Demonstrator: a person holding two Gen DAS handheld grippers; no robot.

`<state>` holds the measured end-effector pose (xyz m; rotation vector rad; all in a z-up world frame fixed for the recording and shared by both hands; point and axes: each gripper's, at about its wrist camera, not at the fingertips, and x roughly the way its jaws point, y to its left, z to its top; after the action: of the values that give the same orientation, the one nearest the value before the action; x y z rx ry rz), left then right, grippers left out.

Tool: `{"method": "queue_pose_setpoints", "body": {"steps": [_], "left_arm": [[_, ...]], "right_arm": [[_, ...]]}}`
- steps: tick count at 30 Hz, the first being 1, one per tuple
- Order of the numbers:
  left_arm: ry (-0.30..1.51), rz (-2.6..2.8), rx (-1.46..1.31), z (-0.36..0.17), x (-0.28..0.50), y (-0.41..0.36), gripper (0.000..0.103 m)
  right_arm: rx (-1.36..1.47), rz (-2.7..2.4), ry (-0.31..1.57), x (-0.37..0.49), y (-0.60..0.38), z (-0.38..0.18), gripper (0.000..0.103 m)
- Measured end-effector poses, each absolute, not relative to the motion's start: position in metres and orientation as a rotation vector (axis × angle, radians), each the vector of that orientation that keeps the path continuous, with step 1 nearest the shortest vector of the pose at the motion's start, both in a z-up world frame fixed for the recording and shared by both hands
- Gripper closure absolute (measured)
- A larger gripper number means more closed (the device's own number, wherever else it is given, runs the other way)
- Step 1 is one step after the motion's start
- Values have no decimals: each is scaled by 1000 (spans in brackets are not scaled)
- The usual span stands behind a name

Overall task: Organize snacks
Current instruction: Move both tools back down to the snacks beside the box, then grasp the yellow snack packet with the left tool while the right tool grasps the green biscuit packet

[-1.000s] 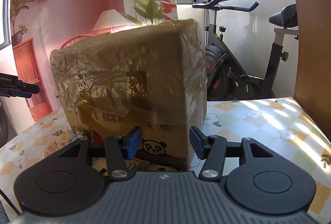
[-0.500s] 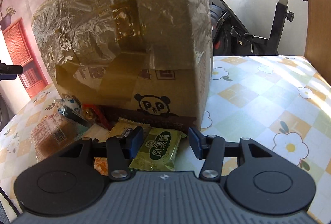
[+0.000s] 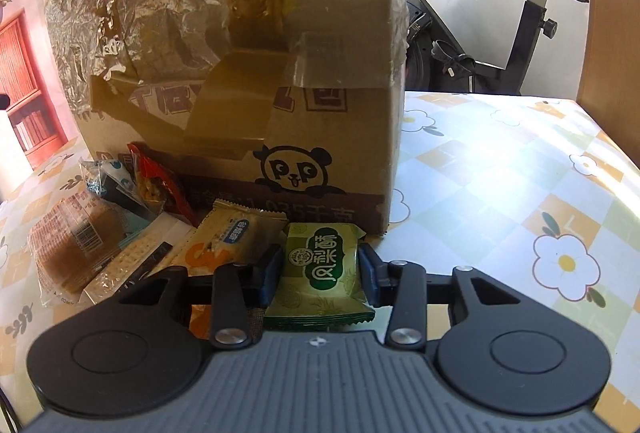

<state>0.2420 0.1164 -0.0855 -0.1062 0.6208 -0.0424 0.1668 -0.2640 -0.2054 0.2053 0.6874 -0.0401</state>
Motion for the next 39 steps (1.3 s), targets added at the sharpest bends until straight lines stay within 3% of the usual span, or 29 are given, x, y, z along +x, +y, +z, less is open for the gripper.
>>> {"method": "queue_pose_setpoints", "body": {"steps": [9,15,26,39], "left_arm": [[654,-105,-160,-118,247,82,41],[691,-123,-139,-128,244,83,51],[934,-161,-317,-177,234,90,49],[920,-128,-299,-190,262,87,45]], "right_arm": [[224,-31,683,164,-270,-205,61],[227,-19,678,162,-270,-206,61],[246,-15,675,163,-273,-206,61],[247,-14,675,163,-273,-206,61]]}}
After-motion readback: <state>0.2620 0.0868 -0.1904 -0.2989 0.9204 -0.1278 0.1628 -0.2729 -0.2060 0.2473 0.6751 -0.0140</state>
